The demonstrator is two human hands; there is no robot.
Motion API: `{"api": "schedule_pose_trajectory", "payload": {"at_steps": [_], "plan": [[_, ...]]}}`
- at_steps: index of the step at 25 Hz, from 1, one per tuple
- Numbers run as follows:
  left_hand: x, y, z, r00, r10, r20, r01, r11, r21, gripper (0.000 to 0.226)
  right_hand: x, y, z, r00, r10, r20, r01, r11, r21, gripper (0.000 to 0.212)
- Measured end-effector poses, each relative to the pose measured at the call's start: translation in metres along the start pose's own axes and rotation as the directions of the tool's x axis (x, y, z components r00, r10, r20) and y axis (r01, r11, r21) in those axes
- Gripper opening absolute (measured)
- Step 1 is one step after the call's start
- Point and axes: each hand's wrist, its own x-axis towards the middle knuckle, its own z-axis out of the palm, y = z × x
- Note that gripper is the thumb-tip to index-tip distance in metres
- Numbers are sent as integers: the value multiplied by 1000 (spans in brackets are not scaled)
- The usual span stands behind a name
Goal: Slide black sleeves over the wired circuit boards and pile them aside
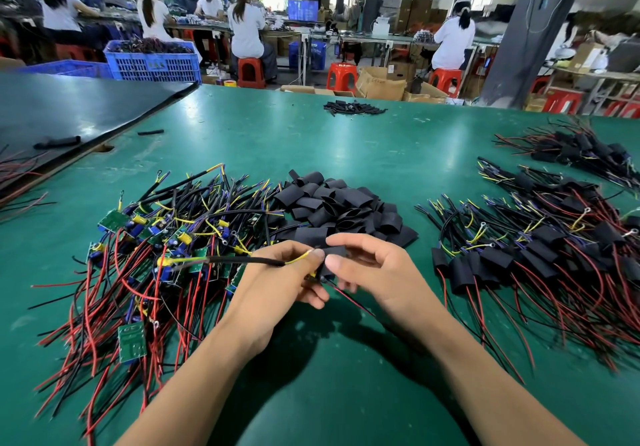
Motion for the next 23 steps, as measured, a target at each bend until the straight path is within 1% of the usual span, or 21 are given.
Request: {"api": "schedule_pose_trajectory", "payload": {"at_steps": [1,3,6,8,9,10,12,13,15,18,20,23], "plan": [[1,1,-1,1000,-10,-10,9,1000,-27,17,-1,0,1,999,12,39,-13,999,31,33],[2,2,-3,999,-32,-24,31,997,-68,14,-2,-1,2,997,22,73,-26,998,50,41],[2,2,-4,999,-49,-23,47,996,-79,14,-2,-2,3,999,18,34,-18,1000,-4,37],[3,2,-3,997,-47,-64,41,995,-95,16,-1,-1,3,1000,-5,6,5,1000,4,30],[4,2,-3,991,-36,-126,21,993,-116,17,0,-1,1,999,-29,-38,30,999,14,27],[6,2,-5,976,-17,-218,-14,990,-141,17,3,-1,-2,992,-56,-110,58,998,12,24],[10,2,-9,914,21,-406,-98,981,-170,15,8,2,-13,956,-102,-275,95,995,-39,22],[11,3,-12,887,35,-460,-127,977,-172,13,10,3,-18,935,-120,-333,101,992,-74,22],[13,3,-15,861,50,-506,-165,969,-184,10,13,7,-25,906,-145,-398,114,988,-101,20],[14,4,-16,842,69,-536,-199,962,-189,7,13,11,-28,876,-177,-449,158,984,-79,14],[14,5,-16,827,68,-558,-225,950,-218,7,15,12,-32,845,-176,-505,190,982,-25,11],[14,7,-17,818,51,-573,-242,934,-263,7,18,12,-36,811,-123,-572,201,977,75,9]]}}
